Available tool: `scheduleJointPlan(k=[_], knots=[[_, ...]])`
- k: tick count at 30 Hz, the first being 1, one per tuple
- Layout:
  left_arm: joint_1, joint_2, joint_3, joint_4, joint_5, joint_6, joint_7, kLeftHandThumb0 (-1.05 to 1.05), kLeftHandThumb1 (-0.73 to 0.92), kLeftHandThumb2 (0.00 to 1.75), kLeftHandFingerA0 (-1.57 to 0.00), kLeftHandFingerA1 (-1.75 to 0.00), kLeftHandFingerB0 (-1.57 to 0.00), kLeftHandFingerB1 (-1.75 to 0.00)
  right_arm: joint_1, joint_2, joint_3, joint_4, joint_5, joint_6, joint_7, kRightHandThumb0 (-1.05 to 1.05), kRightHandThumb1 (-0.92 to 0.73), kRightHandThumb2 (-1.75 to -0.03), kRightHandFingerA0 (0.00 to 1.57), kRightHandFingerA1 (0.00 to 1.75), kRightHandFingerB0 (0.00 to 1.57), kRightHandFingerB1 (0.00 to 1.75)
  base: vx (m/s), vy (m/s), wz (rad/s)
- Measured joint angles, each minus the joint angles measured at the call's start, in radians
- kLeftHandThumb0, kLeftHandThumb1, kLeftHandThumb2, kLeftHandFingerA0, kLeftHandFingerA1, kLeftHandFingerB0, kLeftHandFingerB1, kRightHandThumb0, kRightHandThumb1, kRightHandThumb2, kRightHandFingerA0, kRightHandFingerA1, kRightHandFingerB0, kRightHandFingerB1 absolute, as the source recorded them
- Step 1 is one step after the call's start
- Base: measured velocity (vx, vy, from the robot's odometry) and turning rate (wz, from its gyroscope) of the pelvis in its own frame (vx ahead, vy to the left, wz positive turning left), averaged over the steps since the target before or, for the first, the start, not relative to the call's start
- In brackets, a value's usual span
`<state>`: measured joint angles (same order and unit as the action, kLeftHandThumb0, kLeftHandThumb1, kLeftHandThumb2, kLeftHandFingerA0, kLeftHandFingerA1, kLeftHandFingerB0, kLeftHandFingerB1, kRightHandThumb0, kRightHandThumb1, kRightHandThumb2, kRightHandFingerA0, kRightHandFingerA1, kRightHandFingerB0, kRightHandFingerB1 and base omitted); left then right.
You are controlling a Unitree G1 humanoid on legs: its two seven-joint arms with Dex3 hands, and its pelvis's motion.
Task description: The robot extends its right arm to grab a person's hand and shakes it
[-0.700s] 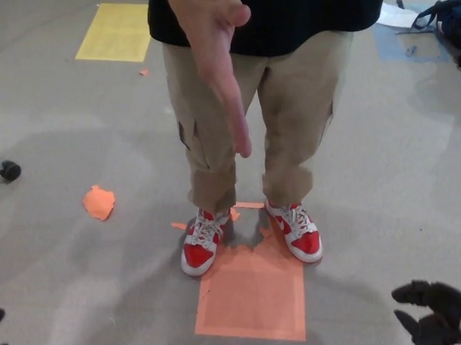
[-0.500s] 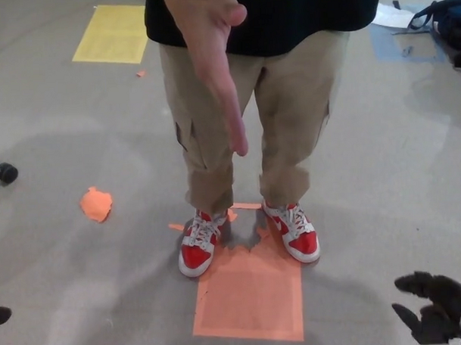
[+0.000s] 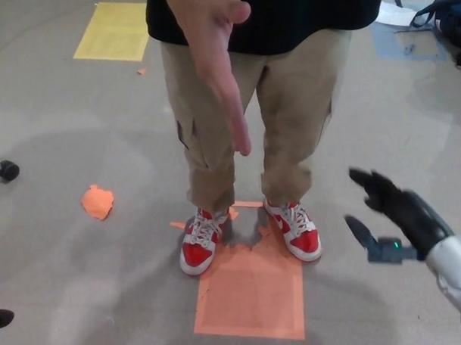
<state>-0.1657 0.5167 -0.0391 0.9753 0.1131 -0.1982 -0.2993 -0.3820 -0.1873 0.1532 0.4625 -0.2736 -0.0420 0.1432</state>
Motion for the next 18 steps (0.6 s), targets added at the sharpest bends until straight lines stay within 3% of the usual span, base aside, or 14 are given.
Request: scheduleJointPlan(k=[8,18], knots=[[0.000,0.000,0.000,-0.001,0.000,-0.007,-0.001,-0.32,0.65,1.12,0.00,-0.49,0.00,-0.48,-0.061,0.020,0.029,-0.314,-0.004,0.105,0.040,-0.89,-0.69,-1.06,0.00,0.22,0.00,0.15,0.00,0.000,0.00],[0.000,0.000,-0.003,-0.009,0.001,-0.008,-0.001,-0.32,0.63,1.10,0.00,-0.48,0.00,-0.47,-0.247,0.068,0.102,-0.424,-0.019,0.266,0.091,-0.93,-0.71,-1.09,0.00,0.22,0.00,0.16,0.00,0.000,0.00]])
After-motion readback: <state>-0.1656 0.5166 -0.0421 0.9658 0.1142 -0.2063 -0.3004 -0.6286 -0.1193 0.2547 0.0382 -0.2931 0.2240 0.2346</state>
